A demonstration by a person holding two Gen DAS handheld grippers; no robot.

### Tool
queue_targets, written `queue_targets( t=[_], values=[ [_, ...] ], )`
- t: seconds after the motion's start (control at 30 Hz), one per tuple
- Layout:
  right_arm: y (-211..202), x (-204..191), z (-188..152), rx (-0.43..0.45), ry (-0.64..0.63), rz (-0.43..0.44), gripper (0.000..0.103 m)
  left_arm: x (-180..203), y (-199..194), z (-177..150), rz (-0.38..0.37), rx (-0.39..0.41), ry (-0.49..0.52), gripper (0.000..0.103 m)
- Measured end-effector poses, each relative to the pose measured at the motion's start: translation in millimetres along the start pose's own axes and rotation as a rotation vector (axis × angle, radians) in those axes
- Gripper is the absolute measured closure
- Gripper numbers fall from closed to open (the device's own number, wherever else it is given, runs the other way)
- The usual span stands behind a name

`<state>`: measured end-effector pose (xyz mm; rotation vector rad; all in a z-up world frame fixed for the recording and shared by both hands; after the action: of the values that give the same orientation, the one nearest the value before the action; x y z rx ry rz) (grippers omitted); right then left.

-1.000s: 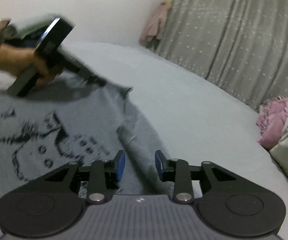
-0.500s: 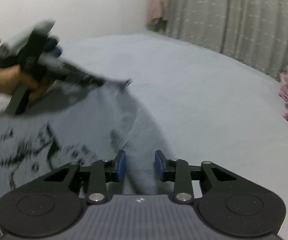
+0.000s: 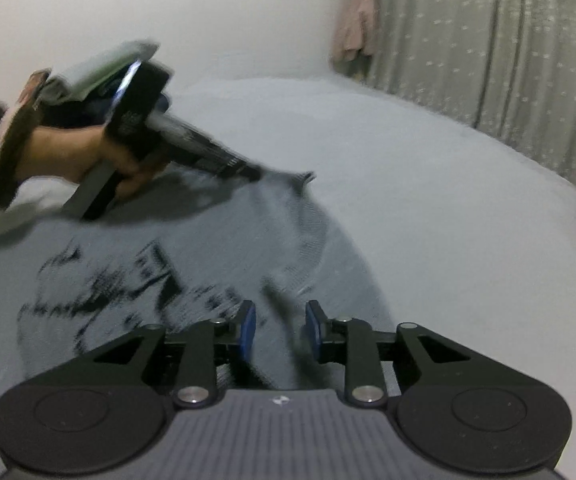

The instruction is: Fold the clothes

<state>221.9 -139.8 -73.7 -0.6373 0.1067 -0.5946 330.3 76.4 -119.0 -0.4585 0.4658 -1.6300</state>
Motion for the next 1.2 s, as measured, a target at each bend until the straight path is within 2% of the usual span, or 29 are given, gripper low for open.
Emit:
queue_targets(
  t=[0.17,0.23,0.27,0.37,0.43,0.53,0.6,0.67,0.73,0.83,0.9,1.0,1.2],
  values=[
    [28,14,-5,-0.079,0.040,0.042,0.074,0,1,-1,0.004,-0.006,0.008,0.092],
    [31,13,-10,-0.092,0.031,0.044,0.086,0,1,-1,0.005,-0.008,0.011,0.092],
    [29,11,-10,-0.082,0.029,0.044,0.098,0,1,-1,0.005,-0.008,0.011,0.092],
    [22,9,-10,-0.044,0.018,0.009,0.098,-1,0,0,0.004,-0.002,0.006,0.092],
    [15,22,-8,0.000,0.036,-0.082,0.098,-2,-1,1,0.006,0.007,0.005,0.092],
    [7,62,-4,0.054,0.088,-0.293,0.098,-3,-5,7,0.020,0.049,-0.005,0.092],
    [7,87,-5,0.059,0.117,-0.414,0.098,-2,-5,8,0.027,0.055,-0.005,0.092],
    [13,109,-8,0.041,0.166,-0.481,0.098,-1,-2,9,0.034,0.050,0.001,0.092],
    [28,120,-15,-0.003,0.204,-0.486,0.098,2,1,8,0.038,0.039,0.015,0.092],
    [47,122,-26,-0.083,0.215,-0.476,0.091,4,9,4,0.050,-0.007,0.036,0.090],
    [48,126,-26,-0.088,0.218,-0.507,0.074,4,12,4,0.061,-0.023,0.040,0.084],
    [35,135,-22,-0.023,0.300,-0.503,0.074,2,11,6,0.073,-0.020,0.033,0.075],
    [25,124,-15,0.030,0.261,-0.444,0.074,7,-2,12,0.022,0.029,0.012,0.074]
  ],
)
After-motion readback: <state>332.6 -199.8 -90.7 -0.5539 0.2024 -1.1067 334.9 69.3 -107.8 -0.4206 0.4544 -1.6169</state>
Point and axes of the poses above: each gripper's, at about its wrist camera, not at the fingertips, and y roughly the way its jaws point, x to its right, z to its top, the point moved 10 cm from there along y, roughly the way its jaws point, and after that the axes turned 6 degrees about -y, right-handed, at the moved point
